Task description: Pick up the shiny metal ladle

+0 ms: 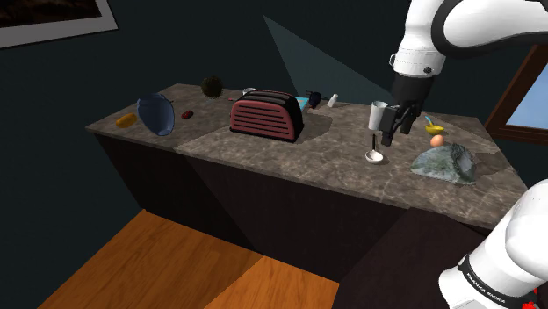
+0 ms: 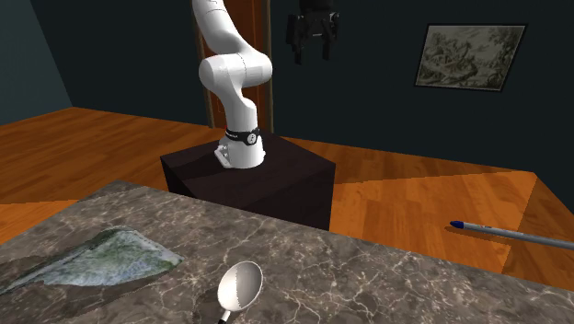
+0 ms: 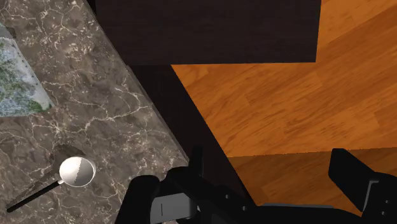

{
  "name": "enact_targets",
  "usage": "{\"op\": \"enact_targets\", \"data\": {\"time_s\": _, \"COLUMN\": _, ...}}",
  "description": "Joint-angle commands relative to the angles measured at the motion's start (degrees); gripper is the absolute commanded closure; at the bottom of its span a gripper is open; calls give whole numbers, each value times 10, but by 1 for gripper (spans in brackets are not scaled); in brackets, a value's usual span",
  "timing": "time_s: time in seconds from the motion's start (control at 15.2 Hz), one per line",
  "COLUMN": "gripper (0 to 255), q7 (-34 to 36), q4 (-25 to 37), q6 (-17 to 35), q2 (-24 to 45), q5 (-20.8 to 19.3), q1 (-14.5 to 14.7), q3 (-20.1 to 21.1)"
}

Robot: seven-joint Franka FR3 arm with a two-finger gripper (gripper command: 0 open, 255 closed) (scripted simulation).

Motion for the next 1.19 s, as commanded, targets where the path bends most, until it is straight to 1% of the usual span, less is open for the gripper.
{"op": "enact_targets", "data": {"time_s": 0.0, "gripper": 0, "q7": 0, "q4": 0, "q6": 0, "q2": 0, "q5": 0, "q1": 0, "q3": 0}}
{"op": "enact_targets", "data": {"time_s": 0.53, "gripper": 0, "q7": 32, "q4": -13, "q6": 145, "q2": 114, "q5": -18, "q1": -51, "q3": -22}}
{"op": "enact_targets", "data": {"time_s": 1.12, "gripper": 0, "q7": 67, "q4": 17, "q6": 287, "q2": 265, "q5": -30, "q1": -100, "q3": -55}}
